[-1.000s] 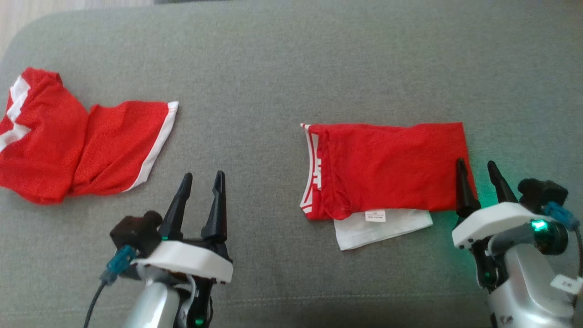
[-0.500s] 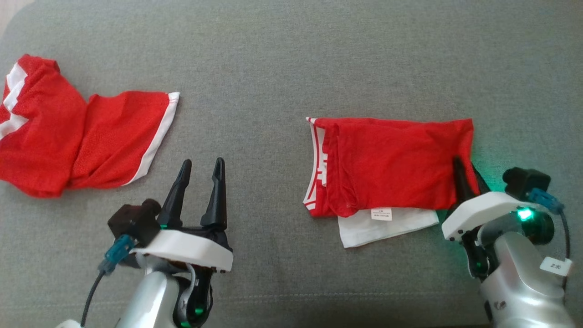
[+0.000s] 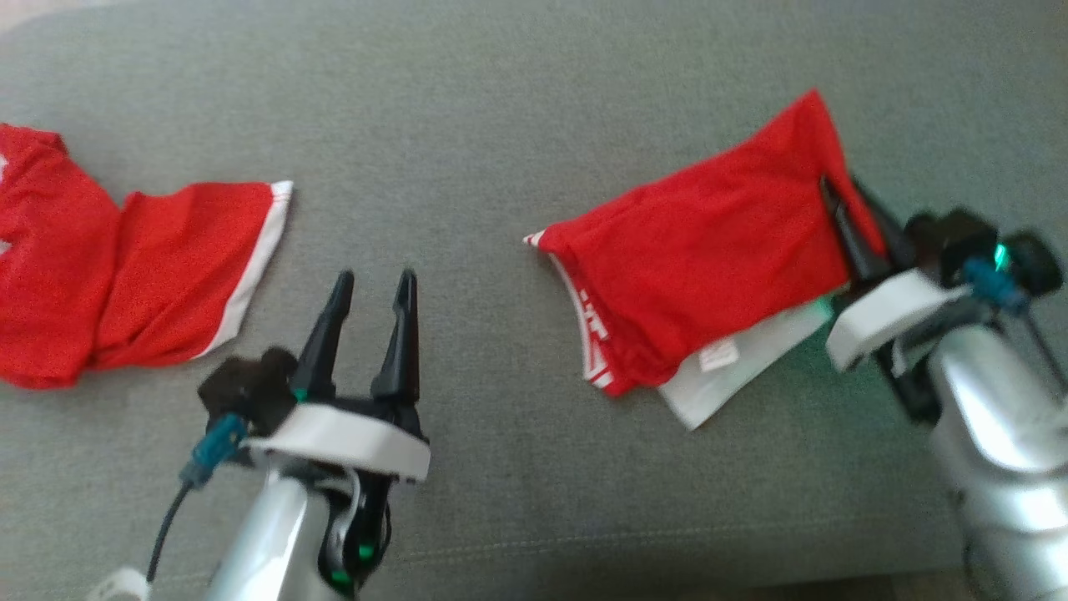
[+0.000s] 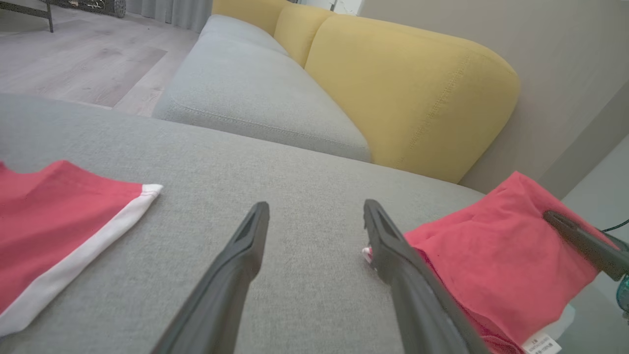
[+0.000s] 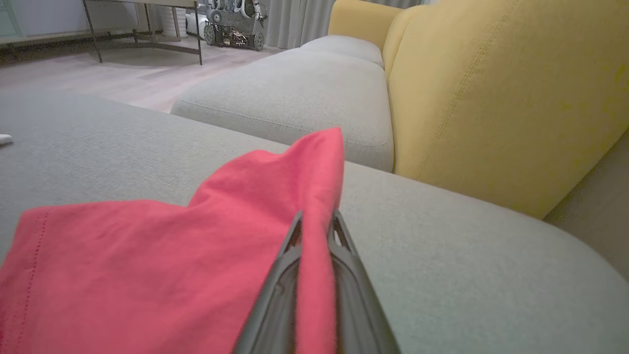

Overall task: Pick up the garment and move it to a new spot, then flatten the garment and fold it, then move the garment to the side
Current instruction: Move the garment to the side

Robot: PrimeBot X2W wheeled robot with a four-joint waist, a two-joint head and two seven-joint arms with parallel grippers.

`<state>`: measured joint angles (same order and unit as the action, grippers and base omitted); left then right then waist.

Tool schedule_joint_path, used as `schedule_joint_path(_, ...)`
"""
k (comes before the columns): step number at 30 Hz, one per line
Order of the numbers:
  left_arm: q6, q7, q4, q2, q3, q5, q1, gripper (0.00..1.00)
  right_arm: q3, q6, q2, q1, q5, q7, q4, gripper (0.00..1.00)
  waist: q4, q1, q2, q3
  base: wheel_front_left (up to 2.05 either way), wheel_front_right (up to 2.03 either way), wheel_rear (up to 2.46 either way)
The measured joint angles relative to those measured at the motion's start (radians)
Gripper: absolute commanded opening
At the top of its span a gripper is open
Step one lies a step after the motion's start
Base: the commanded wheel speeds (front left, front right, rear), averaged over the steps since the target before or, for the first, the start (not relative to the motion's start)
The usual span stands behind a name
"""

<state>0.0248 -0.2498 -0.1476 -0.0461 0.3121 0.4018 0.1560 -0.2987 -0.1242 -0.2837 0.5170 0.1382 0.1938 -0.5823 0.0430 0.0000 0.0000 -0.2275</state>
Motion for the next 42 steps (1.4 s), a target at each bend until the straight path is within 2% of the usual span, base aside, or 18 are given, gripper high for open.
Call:
schedule_joint_path(6, -0.022, -0.006, 0.012, 0.003, 0.002, -0.049, 0.110, 1.00, -0.095, 0.000, -0.114, 0.147, 0.046, -0.067, 0.058, 0.00, 0.032, 0.0001, 0.0000, -0.067, 0.00, 0.00, 0.00)
schedule_joint_path(10, -0.044, -0.007, 0.005, 0.004, 0.000, -0.088, 0.196, 1.00, -0.110, 0.000, -0.177, 0.253, 0.099, -0.094, 0.044, 0.00, 0.056, 0.0001, 0.0000, -0.128, 0.00, 0.00, 0.00)
schedule_joint_path(19, -0.062, -0.007, 0.001, 0.004, -0.022, -0.118, 0.297, 1.00, -0.019, 0.000, -0.261, 0.380, 0.190, -0.121, -0.119, 0.00, 0.107, 0.0003, 0.0000, -0.227, 0.00, 0.00, 0.00)
schedule_joint_path(25, -0.074, -0.007, 0.014, 0.004, -0.039, -0.129, 0.300, 1.00, 0.103, 0.000, -0.261, 0.442, 0.176, -0.126, -0.241, 0.00, 0.132, 0.0002, 0.0000, -0.269, 0.00, 0.00, 0.00)
schedule_joint_path(31, -0.079, -0.007, 0.015, 0.005, -0.048, -0.139, 0.301, 1.00, 0.186, 0.000, -0.206, 0.477, 0.110, -0.113, -0.302, 0.00, 0.136, 0.0002, 0.0000, -0.298, 0.00, 0.00, 0.00)
schedule_joint_path(32, -0.079, -0.007, 0.017, 0.005, -0.049, -0.139, 0.301, 1.00, 0.199, 0.000, -0.199, 0.479, 0.109, -0.111, -0.308, 0.18, 0.135, 0.0001, 0.0000, -0.300, 0.00, 0.00, 0.00)
schedule_joint_path(33, -0.079, -0.007, 0.018, 0.005, -0.052, -0.139, 0.301, 1.00, 0.208, 0.000, -0.198, 0.479, 0.097, -0.105, -0.314, 0.84, 0.135, 0.0000, 0.0000, -0.302, 0.00, 0.00, 0.00)
schedule_joint_path(34, -0.079, -0.007, 0.018, 0.005, -0.055, -0.139, 0.301, 1.00, 0.219, 0.000, -0.195, 0.479, 0.089, -0.105, -0.320, 1.00, 0.133, 0.0001, 0.0000, -0.302, 0.00, 0.00, 0.00)
schedule_joint_path(42, -0.077, -0.007, 0.012, 0.005, -0.064, -0.114, 0.299, 1.00, 0.240, 0.000, -0.167, 0.479, 0.060, -0.087, -0.321, 1.00, 0.120, 0.0000, 0.0000, -0.257, 0.00, 0.00, 0.00)
